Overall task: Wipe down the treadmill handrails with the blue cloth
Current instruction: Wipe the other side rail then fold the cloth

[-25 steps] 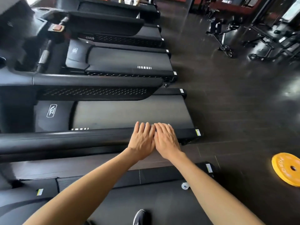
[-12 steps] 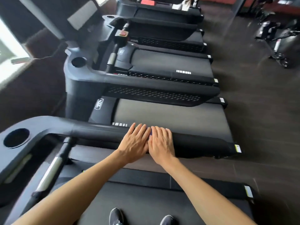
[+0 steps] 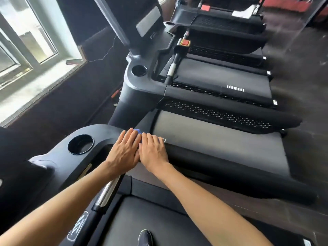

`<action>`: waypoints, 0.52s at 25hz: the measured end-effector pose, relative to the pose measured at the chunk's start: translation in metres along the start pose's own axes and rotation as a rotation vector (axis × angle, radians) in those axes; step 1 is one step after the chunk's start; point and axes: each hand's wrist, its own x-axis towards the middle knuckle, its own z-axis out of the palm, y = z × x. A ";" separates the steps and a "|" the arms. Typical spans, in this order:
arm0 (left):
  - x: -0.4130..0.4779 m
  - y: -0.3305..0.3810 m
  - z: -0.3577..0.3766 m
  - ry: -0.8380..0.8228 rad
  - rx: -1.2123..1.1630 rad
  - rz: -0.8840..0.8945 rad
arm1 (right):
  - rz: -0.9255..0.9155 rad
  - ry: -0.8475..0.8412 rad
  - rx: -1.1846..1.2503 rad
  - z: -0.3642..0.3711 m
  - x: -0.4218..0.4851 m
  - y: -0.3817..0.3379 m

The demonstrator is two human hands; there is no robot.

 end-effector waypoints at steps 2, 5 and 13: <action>0.004 0.020 0.006 0.016 -0.030 -0.049 | -0.003 0.014 0.038 -0.006 -0.007 0.017; 0.017 0.074 0.007 0.027 -0.067 -0.017 | 0.017 0.076 0.032 -0.015 -0.039 0.061; 0.064 0.283 0.022 -0.049 -0.064 0.254 | 0.174 0.241 -0.079 -0.057 -0.175 0.235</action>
